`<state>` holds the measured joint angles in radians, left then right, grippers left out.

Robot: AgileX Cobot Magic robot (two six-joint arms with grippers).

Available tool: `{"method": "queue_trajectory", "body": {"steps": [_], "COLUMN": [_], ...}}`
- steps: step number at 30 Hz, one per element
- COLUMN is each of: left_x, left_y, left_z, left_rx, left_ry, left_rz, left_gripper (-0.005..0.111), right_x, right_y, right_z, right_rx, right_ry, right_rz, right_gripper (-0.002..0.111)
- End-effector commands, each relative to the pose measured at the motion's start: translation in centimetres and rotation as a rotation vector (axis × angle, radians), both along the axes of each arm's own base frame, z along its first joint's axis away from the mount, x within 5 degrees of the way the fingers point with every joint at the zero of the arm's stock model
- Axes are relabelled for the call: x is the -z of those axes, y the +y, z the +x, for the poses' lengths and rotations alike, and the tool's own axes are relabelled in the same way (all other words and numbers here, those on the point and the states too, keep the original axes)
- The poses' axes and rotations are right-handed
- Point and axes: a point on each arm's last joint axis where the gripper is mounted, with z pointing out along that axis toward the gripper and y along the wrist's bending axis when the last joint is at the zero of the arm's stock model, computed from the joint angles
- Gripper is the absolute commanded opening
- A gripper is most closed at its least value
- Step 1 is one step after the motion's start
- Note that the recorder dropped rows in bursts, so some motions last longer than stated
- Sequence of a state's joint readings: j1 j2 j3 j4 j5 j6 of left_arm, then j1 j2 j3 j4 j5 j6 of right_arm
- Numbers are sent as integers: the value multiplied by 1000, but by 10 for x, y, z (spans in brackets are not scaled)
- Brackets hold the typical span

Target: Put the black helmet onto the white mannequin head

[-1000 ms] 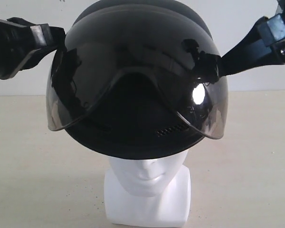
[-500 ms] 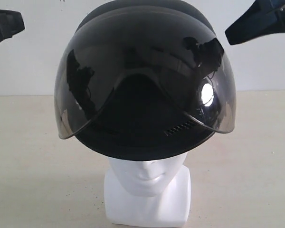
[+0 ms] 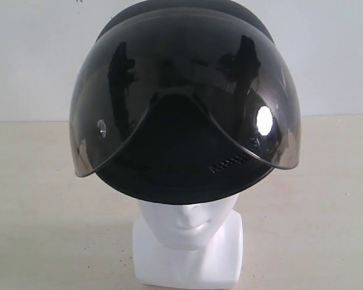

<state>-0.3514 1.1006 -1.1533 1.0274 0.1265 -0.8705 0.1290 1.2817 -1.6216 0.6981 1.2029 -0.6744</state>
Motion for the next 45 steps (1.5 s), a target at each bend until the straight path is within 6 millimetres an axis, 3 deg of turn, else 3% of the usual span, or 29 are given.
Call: {"method": "queue_trajectory", "body": {"steps": [1,6,9,13,15,17,20,22,24,27,30,32,36,38,41,45], "left_x": [-19,-31,-24,-20,-22,-26,-34,-35,-34,-7,8,0,-48,-68,-81,-77], "left_y": [-13,-27,-29,-18,-5,11,48,60,66,60,56,43,9,1,-9,-19], "left_z": [29,57,66,69,66,61,47,40,36,37,44,43,24,16,14,38], "left_rx": [5,34,-4,-142,-264,-423,-852,-1002,-932,-635,-495,-319,105,197,317,451], "left_ry": [-47,-104,-147,-131,-95,-39,71,158,292,698,816,728,283,107,77,201], "left_rz": [58,120,383,679,785,751,637,681,644,496,357,305,256,227,219,201], "left_gripper": [4,4,4,4,4,4,4,4,4,4,4,4,4,4,4,4], "right_x": [-23,-40,-44,-40,-38,-36,-33,-30,-29,-26,-25,-25,-25,-26,-28,-33], "right_y": [4,14,21,24,24,25,26,26,26,26,26,25,25,27,32,36], "right_z": [-12,-21,-22,-16,-13,-9,-5,-1,1,6,6,6,6,5,3,-1], "right_rx": [-30,-64,-62,-40,-37,-33,-31,-24,-19,-14,-10,-6,-5,-19,-70,-113], "right_ry": [-53,-85,-92,-87,-81,-73,-63,-58,-55,-48,-49,-51,-51,-46,-48,-49], "right_rz": [47,74,45,-10,-14,-24,-31,-45,-54,-66,-72,-79,-80,-57,-12,45], "right_gripper": [0,0,0,0,0,0,0,0,0,0,0,0,0,0,0,0]}}
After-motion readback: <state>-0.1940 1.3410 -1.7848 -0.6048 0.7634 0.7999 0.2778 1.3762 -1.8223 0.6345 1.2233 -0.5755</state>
